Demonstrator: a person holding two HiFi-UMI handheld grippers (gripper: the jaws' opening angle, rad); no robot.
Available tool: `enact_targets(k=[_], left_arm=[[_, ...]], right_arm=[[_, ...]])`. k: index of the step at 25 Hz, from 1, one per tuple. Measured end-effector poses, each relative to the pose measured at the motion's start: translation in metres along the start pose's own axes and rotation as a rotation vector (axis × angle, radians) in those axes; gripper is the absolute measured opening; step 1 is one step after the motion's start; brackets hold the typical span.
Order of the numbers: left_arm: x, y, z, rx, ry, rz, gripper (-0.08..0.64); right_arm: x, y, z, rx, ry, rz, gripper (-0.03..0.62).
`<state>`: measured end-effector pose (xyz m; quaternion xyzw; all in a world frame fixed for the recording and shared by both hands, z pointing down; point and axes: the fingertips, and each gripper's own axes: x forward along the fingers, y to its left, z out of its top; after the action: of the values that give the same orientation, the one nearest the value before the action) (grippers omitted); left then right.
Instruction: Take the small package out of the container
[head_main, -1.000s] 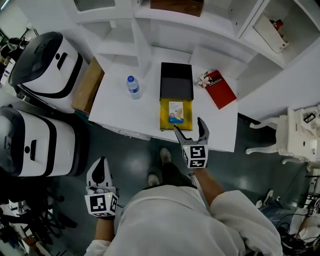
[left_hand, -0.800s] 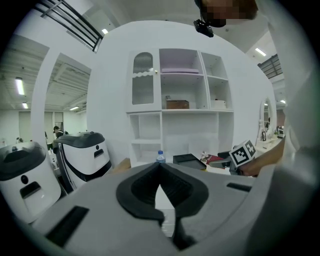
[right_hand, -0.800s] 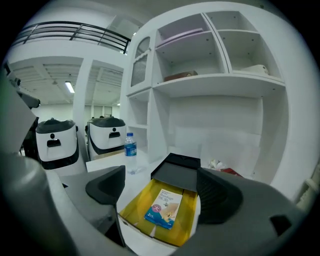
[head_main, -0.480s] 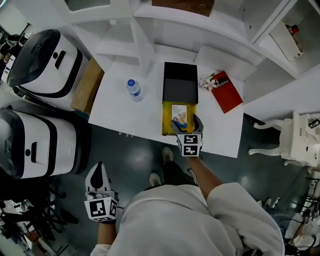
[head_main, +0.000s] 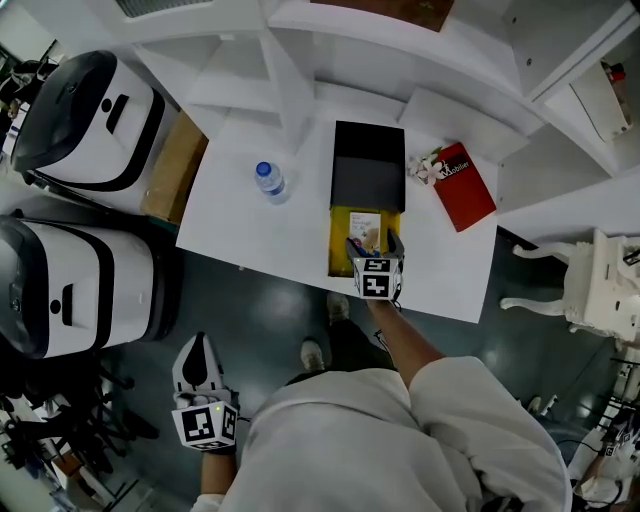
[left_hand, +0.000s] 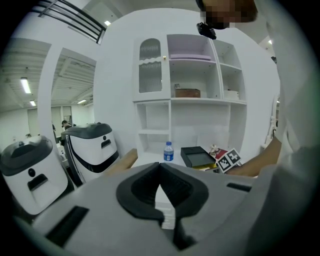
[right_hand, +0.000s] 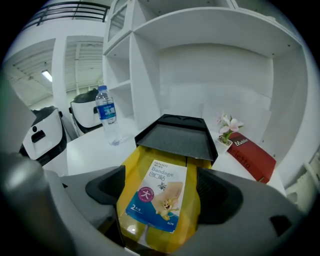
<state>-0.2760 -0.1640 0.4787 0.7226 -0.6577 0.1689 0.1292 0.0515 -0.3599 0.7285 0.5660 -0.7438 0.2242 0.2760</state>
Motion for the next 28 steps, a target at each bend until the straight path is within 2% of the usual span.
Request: enact_targets(k=[9, 21, 28], left_arm=[[0.014, 0.003, -0.005, -0.009, 0.039, 0.021, 0.008], [0.021, 0.012, -0.011, -0.026, 0.063, 0.048, 0.008], [0.022, 0.012, -0.013, -0.038, 0.068, 0.052, 0.008]], right_arm=[[0.042, -0.007, -0.020, 0.043, 0.100, -0.016, 0.437], [0.065, -0.007, -0.040, 0.121, 0.255, -0.029, 0.437], [0.066, -0.008, -0.043, 0.125, 0.284, -0.034, 0.437]])
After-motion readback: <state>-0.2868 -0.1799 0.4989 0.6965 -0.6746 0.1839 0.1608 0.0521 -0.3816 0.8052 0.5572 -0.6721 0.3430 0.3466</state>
